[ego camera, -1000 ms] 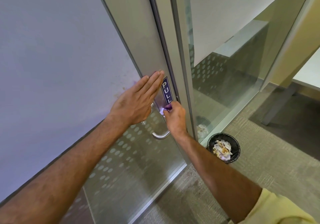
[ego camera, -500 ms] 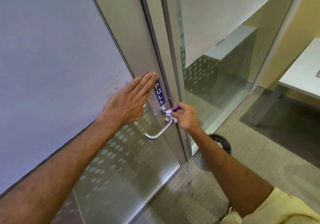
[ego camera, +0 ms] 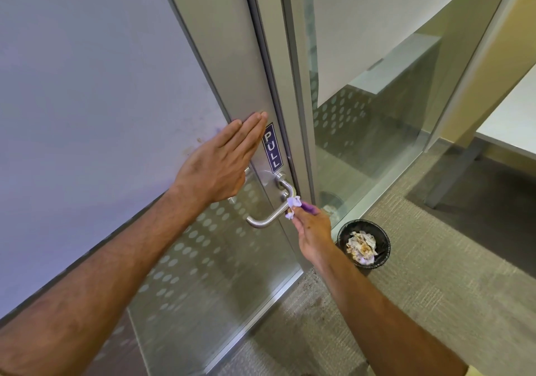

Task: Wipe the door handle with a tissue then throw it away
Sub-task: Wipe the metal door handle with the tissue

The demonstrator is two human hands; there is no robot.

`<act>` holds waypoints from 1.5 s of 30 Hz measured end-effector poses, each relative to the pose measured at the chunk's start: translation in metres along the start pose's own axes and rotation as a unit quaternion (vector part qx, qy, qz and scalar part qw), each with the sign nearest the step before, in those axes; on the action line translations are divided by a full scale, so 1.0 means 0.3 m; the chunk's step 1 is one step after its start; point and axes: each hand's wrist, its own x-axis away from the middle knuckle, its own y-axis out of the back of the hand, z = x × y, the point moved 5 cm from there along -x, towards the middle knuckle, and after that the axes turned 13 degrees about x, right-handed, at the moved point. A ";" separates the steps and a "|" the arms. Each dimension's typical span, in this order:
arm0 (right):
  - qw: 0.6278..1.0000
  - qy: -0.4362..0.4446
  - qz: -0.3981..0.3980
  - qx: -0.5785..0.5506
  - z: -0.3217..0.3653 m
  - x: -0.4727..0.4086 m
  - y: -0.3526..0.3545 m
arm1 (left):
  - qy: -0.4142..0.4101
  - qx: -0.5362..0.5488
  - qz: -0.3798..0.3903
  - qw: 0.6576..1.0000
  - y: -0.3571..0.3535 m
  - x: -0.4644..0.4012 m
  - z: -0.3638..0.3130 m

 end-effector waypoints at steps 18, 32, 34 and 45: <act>0.960 -0.068 0.264 0.055 -0.228 -0.087 -0.194 | 0.000 -0.021 -0.002 1.000 0.012 0.002 -0.002; 0.924 -0.074 0.353 0.128 -0.209 -0.056 -0.211 | 0.002 -0.024 0.014 1.000 0.030 -0.001 -0.002; 0.921 -0.081 0.346 0.159 -0.199 -0.057 -0.198 | 0.004 -0.024 0.016 1.000 0.035 -0.002 -0.004; 0.991 0.016 -0.031 0.129 -0.034 -0.086 0.101 | 0.007 -0.010 0.015 1.000 0.021 0.000 -0.001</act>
